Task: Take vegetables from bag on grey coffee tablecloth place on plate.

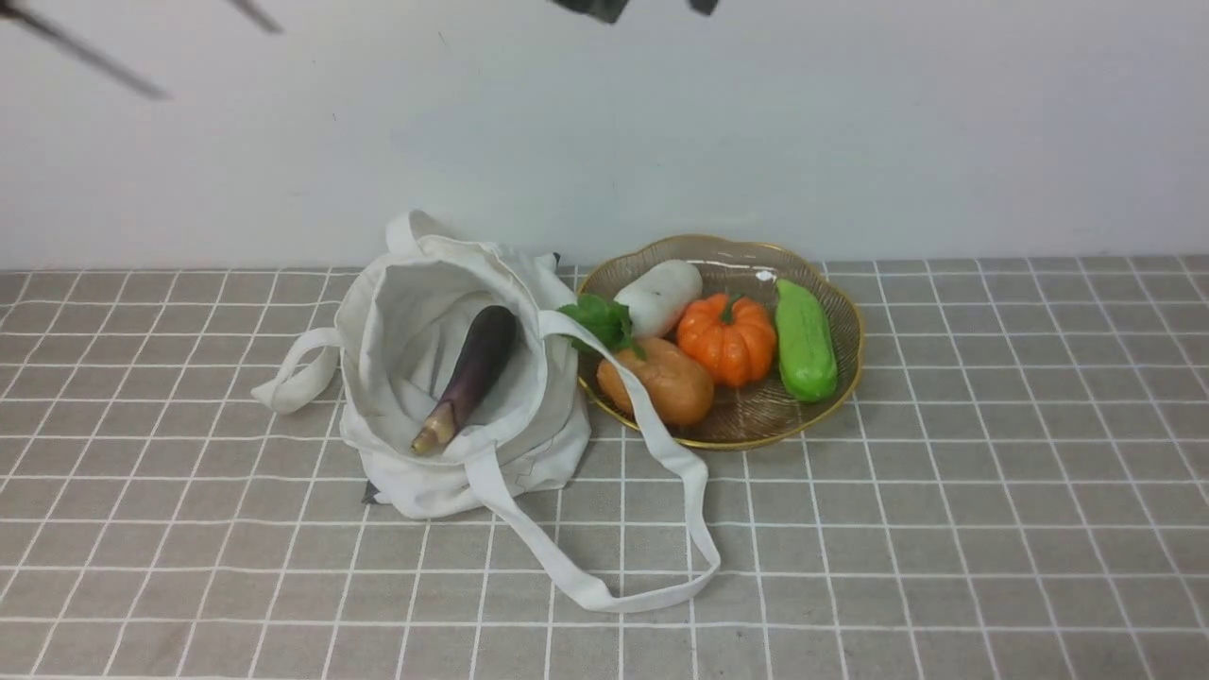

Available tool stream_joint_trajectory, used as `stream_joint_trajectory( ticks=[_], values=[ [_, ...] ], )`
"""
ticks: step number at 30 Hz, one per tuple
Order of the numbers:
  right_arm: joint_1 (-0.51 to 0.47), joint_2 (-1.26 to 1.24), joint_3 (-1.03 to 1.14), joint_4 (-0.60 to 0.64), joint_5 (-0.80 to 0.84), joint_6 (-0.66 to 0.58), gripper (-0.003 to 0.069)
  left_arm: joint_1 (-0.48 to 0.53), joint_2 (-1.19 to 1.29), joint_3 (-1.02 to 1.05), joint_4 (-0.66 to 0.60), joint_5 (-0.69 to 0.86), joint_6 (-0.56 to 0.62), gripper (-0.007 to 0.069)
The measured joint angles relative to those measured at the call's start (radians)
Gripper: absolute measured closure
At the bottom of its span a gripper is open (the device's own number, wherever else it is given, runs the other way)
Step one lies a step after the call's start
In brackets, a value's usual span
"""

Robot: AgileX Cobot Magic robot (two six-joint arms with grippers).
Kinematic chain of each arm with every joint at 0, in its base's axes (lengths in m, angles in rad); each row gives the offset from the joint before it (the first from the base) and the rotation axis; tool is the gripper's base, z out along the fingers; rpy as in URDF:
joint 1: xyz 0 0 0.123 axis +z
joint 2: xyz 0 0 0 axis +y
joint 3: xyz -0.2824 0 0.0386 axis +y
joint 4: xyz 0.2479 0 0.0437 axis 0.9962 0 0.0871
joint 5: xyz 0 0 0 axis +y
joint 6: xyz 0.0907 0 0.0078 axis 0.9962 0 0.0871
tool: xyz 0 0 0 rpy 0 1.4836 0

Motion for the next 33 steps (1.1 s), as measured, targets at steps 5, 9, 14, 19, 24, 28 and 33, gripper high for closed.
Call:
stream_joint_trajectory(
  ticks=[5, 9, 14, 19, 24, 28, 33],
  values=[
    [0.000, 0.000, 0.000, 0.000, 0.000, 0.000, 0.0673, 0.000, -0.202, 0.336, -0.003, 0.000, 0.000, 0.0629],
    [0.000, 0.000, 0.000, 0.000, 0.000, 0.000, 0.0673, 0.000, -0.381, 0.672, -0.005, -0.002, -0.069, 0.0629],
    [0.000, 0.000, 0.000, 0.000, 0.000, 0.000, 0.0673, 0.000, -0.638, 1.078, -0.039, -0.143, -0.200, 0.0629],
    [0.000, 0.000, 0.000, 0.000, 0.000, 0.000, 0.0673, 0.000, -0.903, 1.452, -0.122, -0.556, -0.227, 0.0629],
    [0.000, 0.000, 0.000, 0.000, 0.000, 0.000, 0.0673, 0.000, -1.072, 1.709, -0.155, -0.911, -0.228, 0.0629],
    [0.000, 0.000, 0.000, 0.000, 0.000, 0.000, 0.0673, 0.000, -1.151, 1.832, -0.158, -1.031, -0.228, 0.0629],
    [0.000, 0.000, 0.000, 0.000, 0.000, 0.000, 0.0673, 0.000, -1.161, 1.891, -0.159, -1.044, -0.228, 0.0629]
  ],
)
